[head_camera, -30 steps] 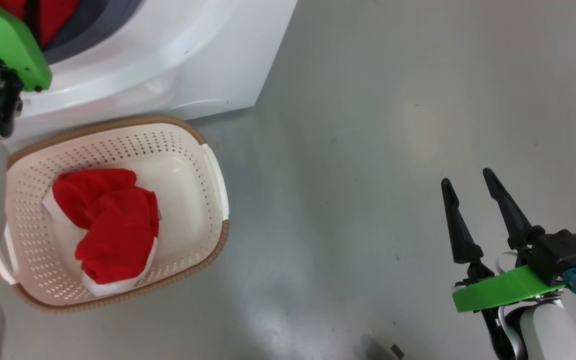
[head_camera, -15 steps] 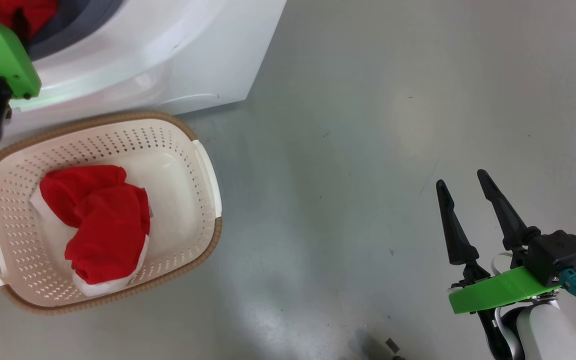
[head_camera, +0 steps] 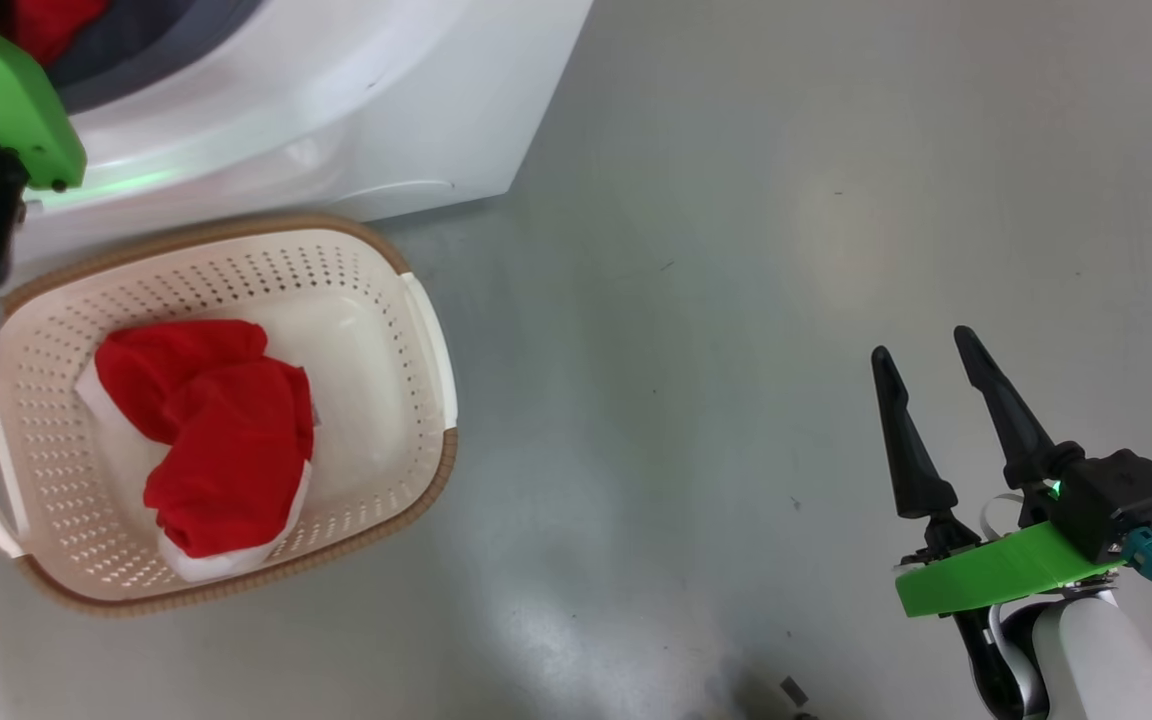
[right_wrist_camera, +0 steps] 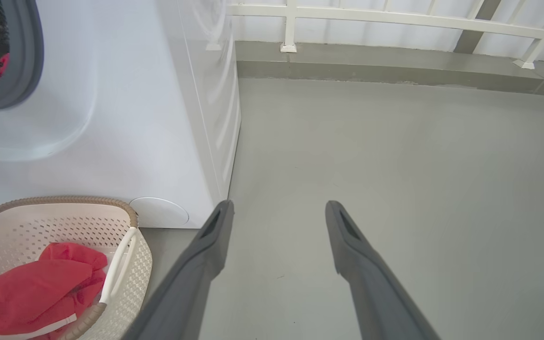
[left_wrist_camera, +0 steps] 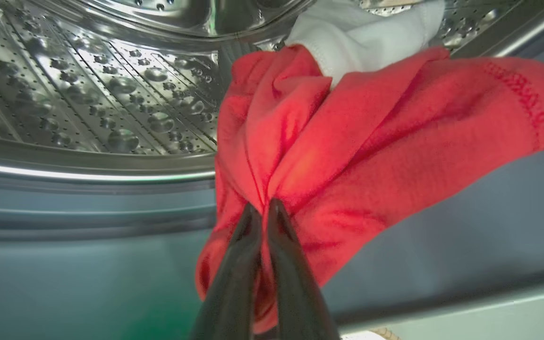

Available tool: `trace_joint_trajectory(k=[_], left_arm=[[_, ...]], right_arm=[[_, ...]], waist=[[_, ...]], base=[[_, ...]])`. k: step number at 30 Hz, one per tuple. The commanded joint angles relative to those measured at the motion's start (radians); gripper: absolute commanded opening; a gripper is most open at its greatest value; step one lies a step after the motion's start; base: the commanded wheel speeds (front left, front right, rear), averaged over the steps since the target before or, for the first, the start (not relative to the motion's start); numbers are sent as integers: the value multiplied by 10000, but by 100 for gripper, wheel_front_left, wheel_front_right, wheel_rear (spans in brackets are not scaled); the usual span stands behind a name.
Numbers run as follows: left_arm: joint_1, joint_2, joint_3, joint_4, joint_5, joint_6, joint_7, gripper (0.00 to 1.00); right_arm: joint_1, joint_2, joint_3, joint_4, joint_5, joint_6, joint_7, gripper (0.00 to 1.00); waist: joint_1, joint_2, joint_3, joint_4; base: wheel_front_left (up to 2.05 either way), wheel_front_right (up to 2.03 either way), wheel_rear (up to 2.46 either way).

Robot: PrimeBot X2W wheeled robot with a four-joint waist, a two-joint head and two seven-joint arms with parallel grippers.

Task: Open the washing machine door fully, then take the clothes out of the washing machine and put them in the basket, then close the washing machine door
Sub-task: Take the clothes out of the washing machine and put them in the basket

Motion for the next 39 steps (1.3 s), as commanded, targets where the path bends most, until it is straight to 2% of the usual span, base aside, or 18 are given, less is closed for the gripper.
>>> trace_joint_trajectory(k=[1, 9, 15, 21, 29, 39], left_arm=[[44, 451, 47, -309, 107, 0, -278, 0], [470, 600, -75, -747, 220, 155, -2121, 0], [933, 668, -28, -1164, 148, 189, -2853, 0], [1720, 709, 14, -2132, 157, 258, -3063, 0], [3305, 737, 337, -4207, 116, 607, -3085, 0], [5041, 742, 458, -6064, -73, 925, -3024, 0]], right_arm=[[-38, -139, 232, -225, 26, 4, -64, 100], [-51, -139, 277, -219, 73, 4, -64, 100], [-68, -139, 285, -182, 58, 4, -64, 100], [-32, -139, 316, -92, 6, 4, -64, 100], [83, -139, 205, -104, -53, 4, -64, 100], [188, -139, 71, -127, -137, 4, -64, 100]], waist=[[0, -1, -22, 61], [0, -1, -171, 388], [0, -1, -383, 626], [0, -1, -761, 736], [0, -1, -1183, 962], [0, -1, -1629, 1221]], base=[[0, 0, 0], [0, 0, 0], [0, 0, 0], [0, 0, 0], [0, 0, 0], [0, 0, 0]])
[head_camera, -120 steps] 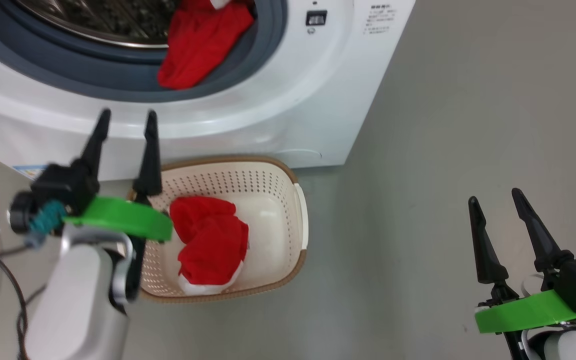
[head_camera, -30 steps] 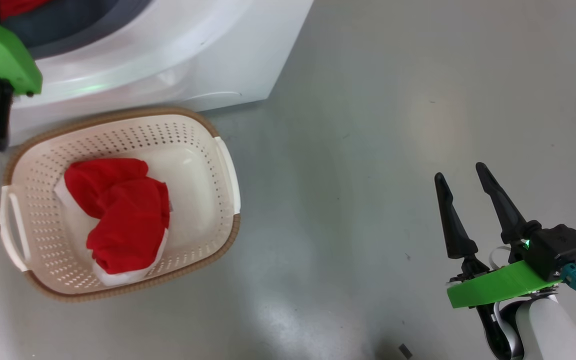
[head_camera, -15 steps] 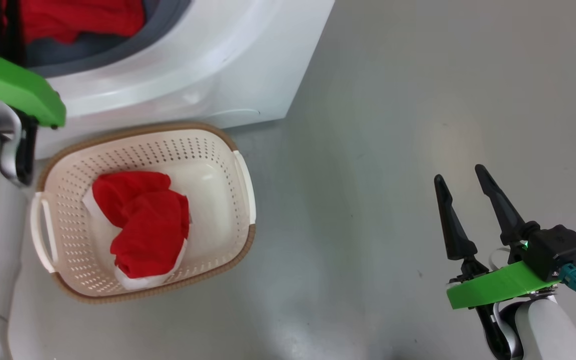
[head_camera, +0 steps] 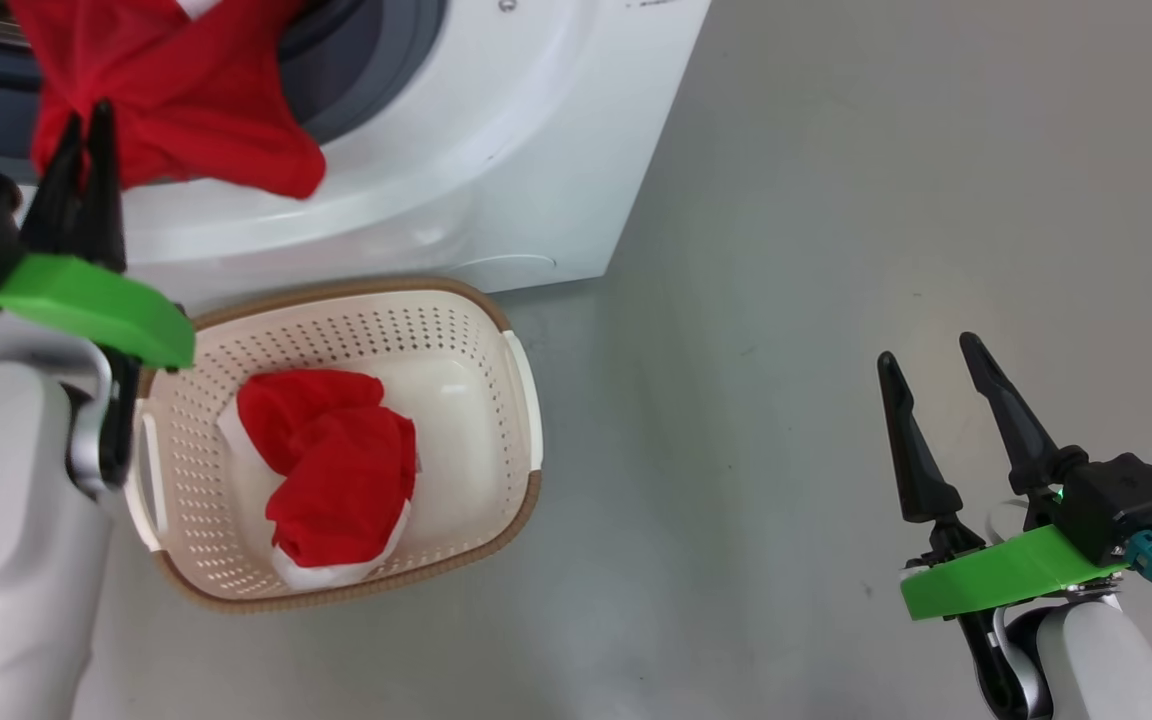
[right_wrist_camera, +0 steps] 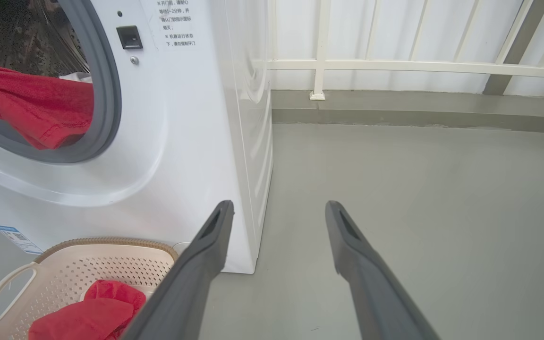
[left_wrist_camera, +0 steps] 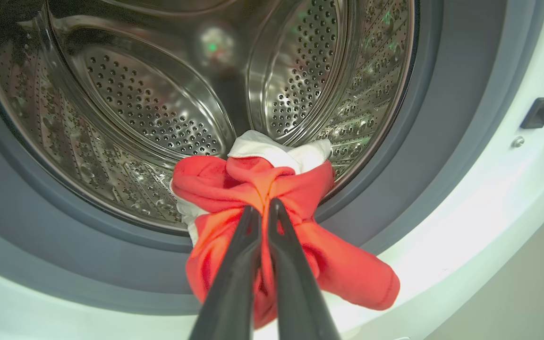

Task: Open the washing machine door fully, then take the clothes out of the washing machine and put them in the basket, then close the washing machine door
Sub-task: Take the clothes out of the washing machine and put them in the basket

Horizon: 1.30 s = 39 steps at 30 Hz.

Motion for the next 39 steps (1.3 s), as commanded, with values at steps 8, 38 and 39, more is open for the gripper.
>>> trace_joint_trajectory(k=[8, 38, 39], left_arm=[[1282, 435, 237, -1970, -111, 498, 182, 0], [5261, 181, 42, -7734, -346, 1943, 982, 0], [5318, 129, 10, -7650, -403, 1936, 997, 0]], right_arm=[[150, -123, 59, -254, -149, 4, -65, 100], [491, -123, -594, -581, -411, 4, -65, 100], [487, -123, -588, -605, -417, 4, -62, 100]], waist=[[0, 0, -298, 300], [0, 0, -1425, 1169], [0, 0, -1394, 1177]], base=[[0, 0, 0], [0, 0, 0], [0, 0, 0]])
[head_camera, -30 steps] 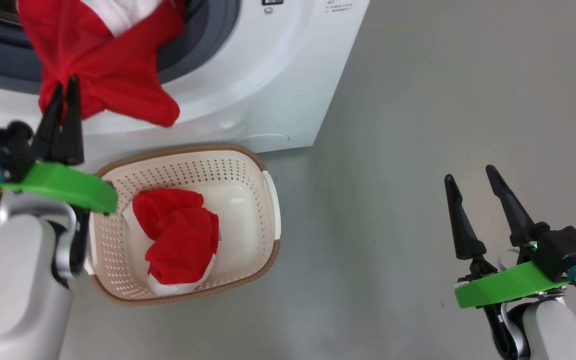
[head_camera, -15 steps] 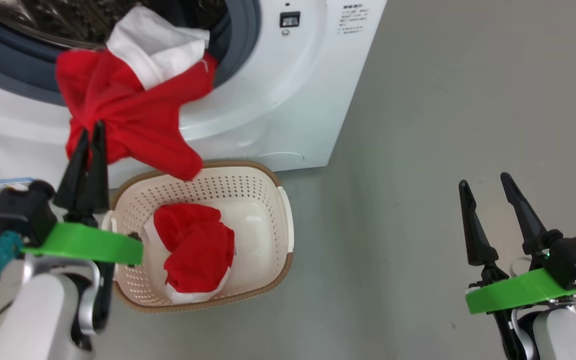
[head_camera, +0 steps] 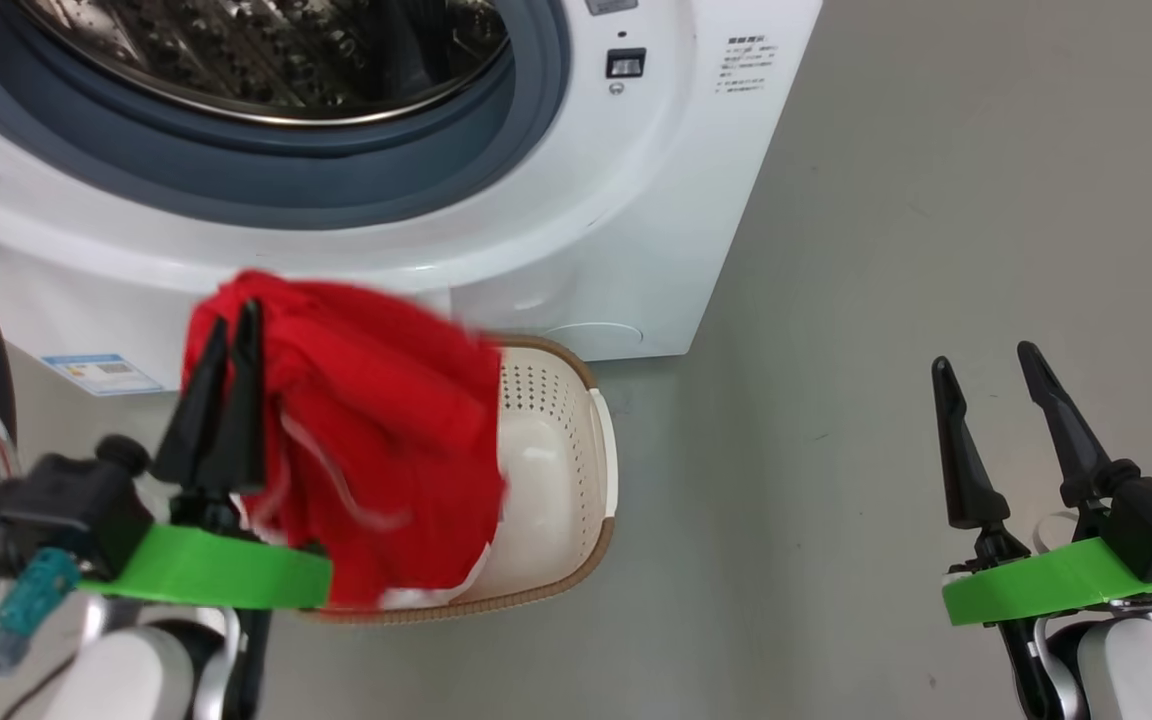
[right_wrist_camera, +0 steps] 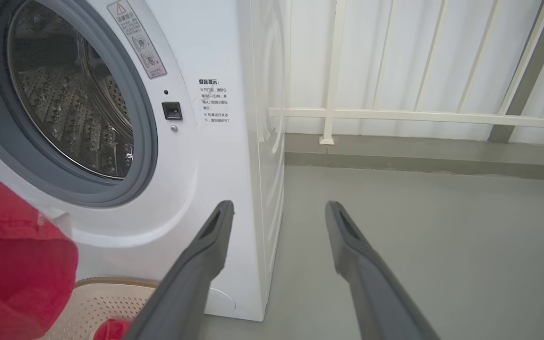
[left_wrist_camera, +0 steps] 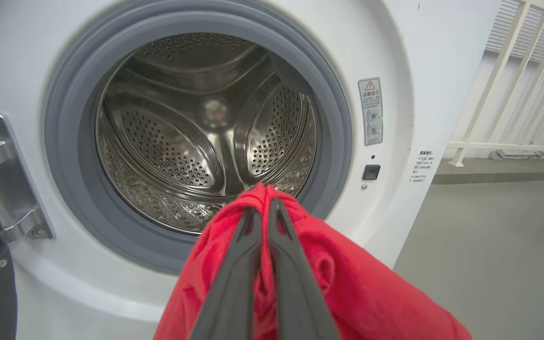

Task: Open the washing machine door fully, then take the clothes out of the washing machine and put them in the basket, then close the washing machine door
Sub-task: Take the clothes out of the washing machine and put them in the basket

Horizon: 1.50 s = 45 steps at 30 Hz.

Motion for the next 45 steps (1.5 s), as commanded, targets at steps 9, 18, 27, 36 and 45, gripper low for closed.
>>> trace_joint_trajectory(k=[9, 18, 27, 36, 45], left_arm=[[-208, -391, 38, 1936, -506, -367, -563, 0], [-1029, -905, -82, 4609, -718, -916, -943, 0], [-2337, -1386, -85, 8114, -1124, -1749, -1009, 0], [-3764, -1503, -123, 11158, -1425, -2260, -463, 0], [-4985, -1404, -84, 12803, -1652, -2460, 3, 0]], right_arm=[[-43, -118, 294, -399, -55, 4, -4, 100], [-148, -118, 338, -338, -80, 4, -6, 100], [-336, -118, 469, -233, -84, 4, 61, 100], [-615, -118, 698, -89, -11, 4, 53, 100], [-968, -118, 907, 59, 104, 4, 25, 100]], waist=[[0, -1, 573, -53], [0, -1, 966, -117], [0, -1, 1609, -416], [0, -1, 2277, -786], [0, -1, 2980, -1204]], base=[[0, 0, 0], [0, 0, 0], [0, 0, 0], [0, 0, 0], [0, 0, 0]])
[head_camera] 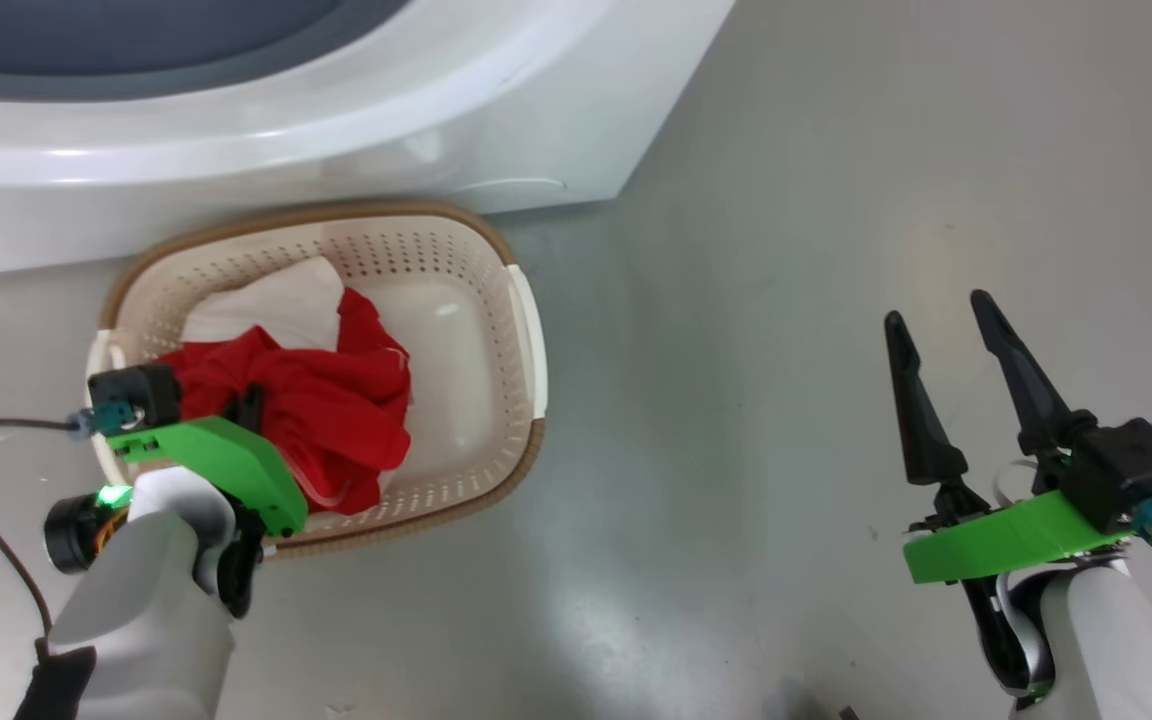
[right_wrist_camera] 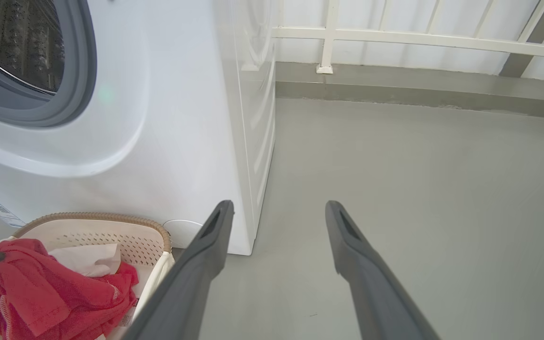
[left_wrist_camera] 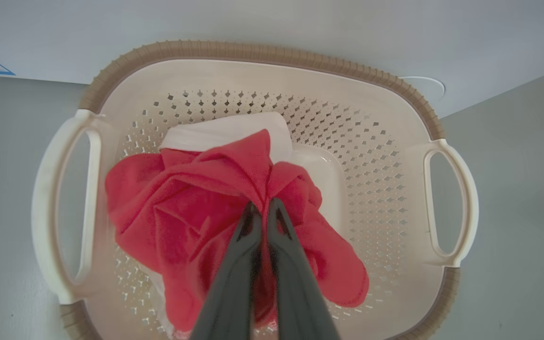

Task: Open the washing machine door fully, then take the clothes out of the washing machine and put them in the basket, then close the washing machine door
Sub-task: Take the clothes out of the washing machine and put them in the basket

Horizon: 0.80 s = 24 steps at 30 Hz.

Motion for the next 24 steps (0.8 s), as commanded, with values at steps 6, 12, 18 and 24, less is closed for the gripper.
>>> trace_joint_trajectory(k=[6, 12, 18, 24], left_arm=[[-281, 505, 153, 375, -37, 72, 295, 0], [-259, 583, 94, 511, -39, 197, 375, 15], [-350, 557, -143, 563, 113, 178, 177, 100], [-344, 407, -219, 492, 124, 6, -648, 100]], right_arm=[[-272, -114, 457, -32, 192, 4, -68, 100], [-338, -114, 512, 111, 225, 4, -91, 100], [-377, -114, 389, 198, 207, 4, -108, 100], [-336, -114, 378, 279, 256, 4, -117, 100]], waist=[[0, 0, 548, -548], [0, 0, 594, -677], [0, 0, 473, -582], [0, 0, 154, -276]], base=[[0, 0, 0], [0, 0, 0], [0, 0, 0], [0, 0, 0]])
